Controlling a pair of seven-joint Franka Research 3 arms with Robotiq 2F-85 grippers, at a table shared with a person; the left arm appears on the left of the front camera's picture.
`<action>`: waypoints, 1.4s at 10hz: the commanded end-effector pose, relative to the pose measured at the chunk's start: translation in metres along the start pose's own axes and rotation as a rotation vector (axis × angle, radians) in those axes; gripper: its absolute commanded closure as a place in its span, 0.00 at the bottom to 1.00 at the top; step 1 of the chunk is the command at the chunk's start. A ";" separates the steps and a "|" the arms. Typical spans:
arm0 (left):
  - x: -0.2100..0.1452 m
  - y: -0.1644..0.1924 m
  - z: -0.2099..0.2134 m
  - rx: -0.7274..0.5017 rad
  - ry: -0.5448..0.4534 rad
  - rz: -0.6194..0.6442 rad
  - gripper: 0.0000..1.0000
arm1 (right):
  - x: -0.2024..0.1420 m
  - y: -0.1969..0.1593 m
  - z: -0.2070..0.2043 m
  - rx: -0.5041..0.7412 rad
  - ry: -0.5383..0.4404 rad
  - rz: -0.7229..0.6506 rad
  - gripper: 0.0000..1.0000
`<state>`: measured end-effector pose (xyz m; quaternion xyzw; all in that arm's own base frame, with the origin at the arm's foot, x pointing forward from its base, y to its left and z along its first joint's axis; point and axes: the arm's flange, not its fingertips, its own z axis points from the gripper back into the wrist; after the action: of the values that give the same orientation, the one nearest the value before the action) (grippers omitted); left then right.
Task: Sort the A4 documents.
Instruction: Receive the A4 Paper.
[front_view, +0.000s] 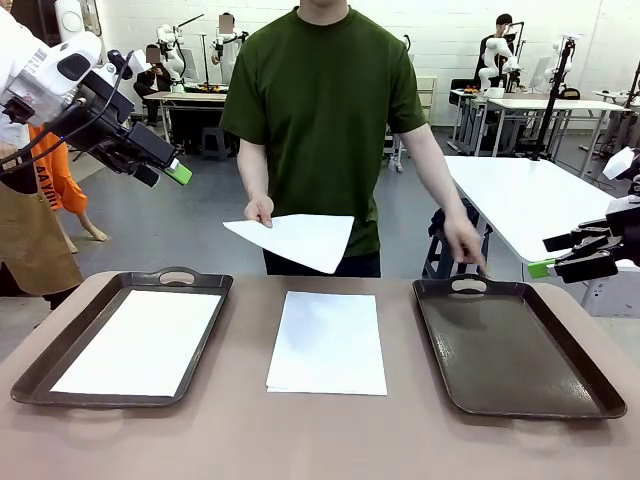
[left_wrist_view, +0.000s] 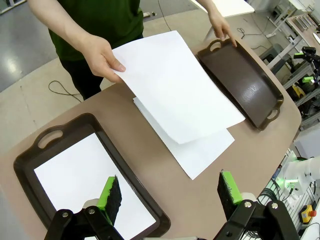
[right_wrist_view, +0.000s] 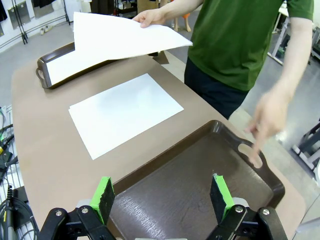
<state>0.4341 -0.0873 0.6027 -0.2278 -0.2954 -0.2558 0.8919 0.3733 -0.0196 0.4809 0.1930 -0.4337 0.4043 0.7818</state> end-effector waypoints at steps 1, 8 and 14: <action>0.000 0.001 0.001 -0.006 -0.008 -0.013 0.00 | -0.002 -0.003 -0.005 0.007 -0.022 0.011 0.00; 0.000 0.001 0.001 -0.006 -0.008 -0.013 0.00 | -0.002 -0.003 -0.005 0.007 -0.022 0.011 0.00; 0.000 0.001 0.001 -0.006 -0.008 -0.013 0.00 | 0.000 0.000 0.000 0.000 0.000 0.000 0.00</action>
<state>0.4341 -0.0873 0.6027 -0.2278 -0.2954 -0.2558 0.8919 0.3730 -0.0198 0.4814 0.1921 -0.4334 0.4046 0.7820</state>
